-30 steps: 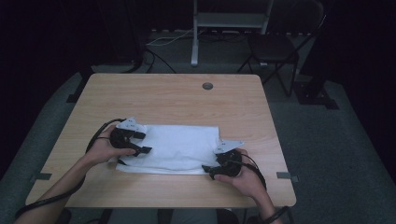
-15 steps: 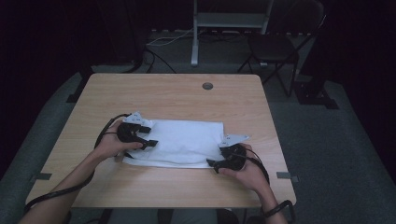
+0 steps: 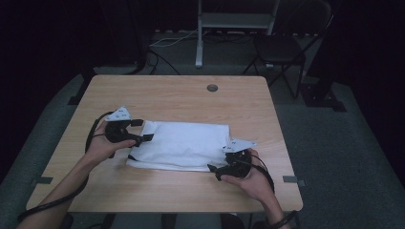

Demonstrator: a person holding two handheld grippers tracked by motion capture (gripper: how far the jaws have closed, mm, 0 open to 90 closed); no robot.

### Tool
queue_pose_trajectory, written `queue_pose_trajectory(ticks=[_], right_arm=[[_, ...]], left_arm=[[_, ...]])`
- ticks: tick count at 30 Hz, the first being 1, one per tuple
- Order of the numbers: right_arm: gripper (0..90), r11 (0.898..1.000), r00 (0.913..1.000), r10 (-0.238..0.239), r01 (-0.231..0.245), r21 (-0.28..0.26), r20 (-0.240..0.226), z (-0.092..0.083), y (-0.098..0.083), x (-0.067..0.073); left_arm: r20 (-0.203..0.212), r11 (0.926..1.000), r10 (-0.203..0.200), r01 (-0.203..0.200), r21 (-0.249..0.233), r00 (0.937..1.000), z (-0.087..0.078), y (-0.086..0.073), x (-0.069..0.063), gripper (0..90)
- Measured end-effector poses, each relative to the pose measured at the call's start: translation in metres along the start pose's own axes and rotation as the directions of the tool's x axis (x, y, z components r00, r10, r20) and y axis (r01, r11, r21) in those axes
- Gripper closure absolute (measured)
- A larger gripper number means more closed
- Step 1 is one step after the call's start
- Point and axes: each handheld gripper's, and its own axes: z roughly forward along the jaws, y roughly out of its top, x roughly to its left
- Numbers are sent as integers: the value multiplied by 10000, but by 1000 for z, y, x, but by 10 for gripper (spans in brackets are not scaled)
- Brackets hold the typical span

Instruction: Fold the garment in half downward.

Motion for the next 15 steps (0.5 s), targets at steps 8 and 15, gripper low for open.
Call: queue_pose_trajectory(ticks=[8,15], right_arm=[[128,9997,9998,-191,190,-129,-106,-2,1,11],[128,9997,9999,-137,137,-224,-20,-4,1,11]], left_arm=[[-354,9985,-63,43,-548,9994,-36,-14,-4,197],[-530,9980,-242,211,-599,9983,-48,-21,4,197]])
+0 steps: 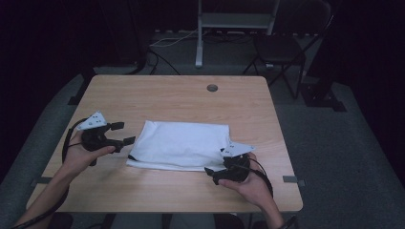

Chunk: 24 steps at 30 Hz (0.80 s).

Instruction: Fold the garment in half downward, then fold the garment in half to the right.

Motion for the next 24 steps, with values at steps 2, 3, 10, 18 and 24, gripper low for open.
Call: queue_pose_trajectory(ticks=[2,3,10,18,24], right_arm=[[128,10000,10000,17,-17,48,13,0,1,0],[128,10000,10000,-52,52,6,-6,0,3,1],[128,9993,9987,-358,353,-137,-362,9,21,7],[128,9959,9909,-895,900,-3,-1010,34,44,20],[128,9956,9884,-935,937,-40,-1193,41,51,23]], left_arm=[[1,10000,5,-5,8,10000,0,0,0,198],[14,10000,40,-40,19,10000,1,1,0,197],[-24,9993,82,-81,373,10000,23,23,17,197],[-250,9874,-339,373,1538,9991,70,39,46,263],[-218,9744,-841,868,2073,9962,97,36,53,344]])
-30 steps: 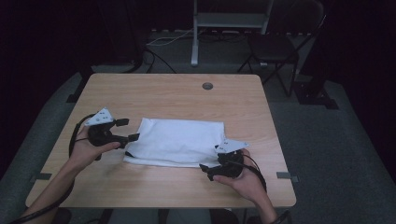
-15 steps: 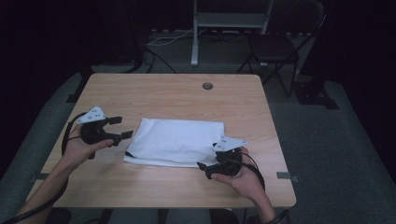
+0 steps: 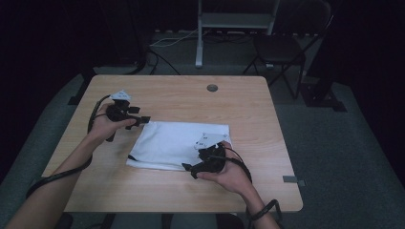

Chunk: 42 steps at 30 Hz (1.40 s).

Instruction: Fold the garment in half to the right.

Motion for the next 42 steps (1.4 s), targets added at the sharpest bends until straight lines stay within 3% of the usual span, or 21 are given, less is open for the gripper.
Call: queue_pose_trajectory(ticks=[4,9,12,15,17,21,24,28,33,42], right_arm=[[128,9999,9999,-85,86,84,-104,2,2,0],[128,9999,9999,-81,82,110,-128,3,4,0],[128,9999,9999,-98,99,117,-139,4,4,1],[128,9997,9997,-163,166,168,-199,6,5,2],[128,9996,9996,-186,191,220,-222,7,6,2],[128,9993,9993,-233,241,278,-293,13,9,3],[128,9989,9989,-279,292,364,-378,20,14,5],[128,9965,9960,-552,593,594,-698,37,24,11],[128,9932,9909,-869,942,681,-1029,60,39,20],[136,9870,9793,-1425,1515,537,-1437,94,66,42]], left_arm=[[64,9990,-291,288,347,9996,14,-4,2,355],[248,9977,-101,84,670,9996,21,-12,-3,440],[119,9956,-52,40,939,9999,24,-17,-4,476],[-68,9968,-164,169,786,9998,24,-20,-5,515],[-231,9970,40,-22,779,9997,24,-20,-9,551],[-109,9975,239,-231,670,9997,24,-23,-15,706],[-69,9986,34,-30,536,10000,24,-24,-17,770],[-57,9986,185,-182,504,9998,23,-25,-20,835],[155,9997,43,-47,249,9999,19,-24,-24,845],[351,9995,-139,129,305,9993,12,-27,-24,847]])
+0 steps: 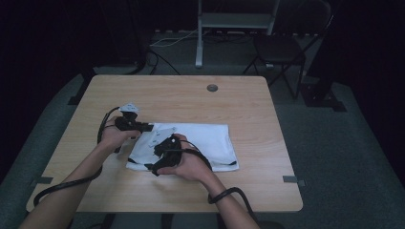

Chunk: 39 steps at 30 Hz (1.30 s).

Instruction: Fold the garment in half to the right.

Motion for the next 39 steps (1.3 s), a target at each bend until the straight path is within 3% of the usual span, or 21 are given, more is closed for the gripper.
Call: queue_pose_trajectory(ticks=[9,16,23,28,32,33,39], right_arm=[[223,9966,9962,-730,746,345,-477,38,21,15],[315,9912,9929,-1038,1082,769,-588,56,27,20],[367,9896,9941,-814,892,1131,-714,65,24,16],[428,9919,9946,-691,767,1012,-769,68,23,14],[542,9950,9956,-459,528,851,-818,68,21,11],[626,9958,9963,-399,459,791,-762,67,20,9],[774,9966,9979,-369,407,721,-523,66,19,7]], left_arm=[[-40,10000,-19,19,-18,10000,-2,1,0,846],[-63,9999,128,-128,33,9999,-2,2,-1,846],[-43,9997,211,-210,121,9998,0,2,-1,846],[12,9996,242,-243,138,9997,1,2,-2,846],[87,9994,287,-289,176,9995,1,2,-4,846],[100,9994,290,-291,171,9995,1,1,-4,846],[192,9995,287,-290,141,9994,2,1,-6,846]])
